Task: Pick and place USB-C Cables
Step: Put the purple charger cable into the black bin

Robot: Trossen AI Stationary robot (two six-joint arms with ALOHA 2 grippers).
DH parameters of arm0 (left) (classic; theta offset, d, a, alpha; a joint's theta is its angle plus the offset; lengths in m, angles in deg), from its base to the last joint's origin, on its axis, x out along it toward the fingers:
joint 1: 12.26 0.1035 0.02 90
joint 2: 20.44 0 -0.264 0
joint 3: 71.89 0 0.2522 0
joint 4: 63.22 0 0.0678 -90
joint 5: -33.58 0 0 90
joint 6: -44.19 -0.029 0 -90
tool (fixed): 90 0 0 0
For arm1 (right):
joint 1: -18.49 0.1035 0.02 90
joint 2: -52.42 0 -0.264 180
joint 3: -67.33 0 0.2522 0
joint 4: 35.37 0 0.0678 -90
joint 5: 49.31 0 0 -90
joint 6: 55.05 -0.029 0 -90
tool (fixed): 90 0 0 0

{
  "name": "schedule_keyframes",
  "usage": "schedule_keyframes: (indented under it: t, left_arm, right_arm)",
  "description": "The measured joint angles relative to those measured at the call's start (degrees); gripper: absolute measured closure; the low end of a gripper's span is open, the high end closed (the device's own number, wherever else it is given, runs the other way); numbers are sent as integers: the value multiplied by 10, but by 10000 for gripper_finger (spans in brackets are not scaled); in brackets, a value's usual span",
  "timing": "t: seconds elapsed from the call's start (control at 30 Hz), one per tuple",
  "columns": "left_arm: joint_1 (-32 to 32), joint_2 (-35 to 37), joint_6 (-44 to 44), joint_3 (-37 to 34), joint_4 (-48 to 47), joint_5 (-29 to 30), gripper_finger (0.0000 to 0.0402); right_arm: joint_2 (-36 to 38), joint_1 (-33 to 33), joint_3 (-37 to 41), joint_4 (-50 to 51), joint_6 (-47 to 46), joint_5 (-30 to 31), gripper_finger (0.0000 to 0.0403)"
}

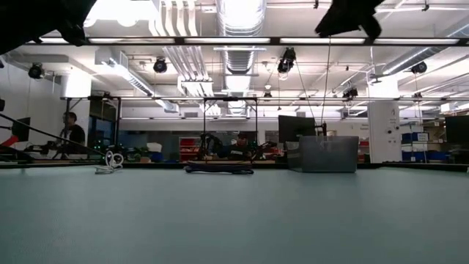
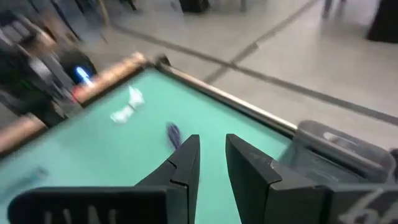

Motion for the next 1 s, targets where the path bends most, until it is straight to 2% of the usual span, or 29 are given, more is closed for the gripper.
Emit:
schedule_keyframes:
  t: [0.3, 0.77, 1.0]
  left_arm:
    - [0, 6, 45, 0, 24, 1, 402]
    - [0, 6, 46, 0, 30, 1, 402]
    - [0, 6, 46, 0, 30, 1, 402]
  right_arm:
    - [-156, -33, -142, 87, 27, -6, 335]
    - [-353, -119, -269, 90, 101, -181, 335]
    - [-428, -146, -319, 91, 140, -227, 335]
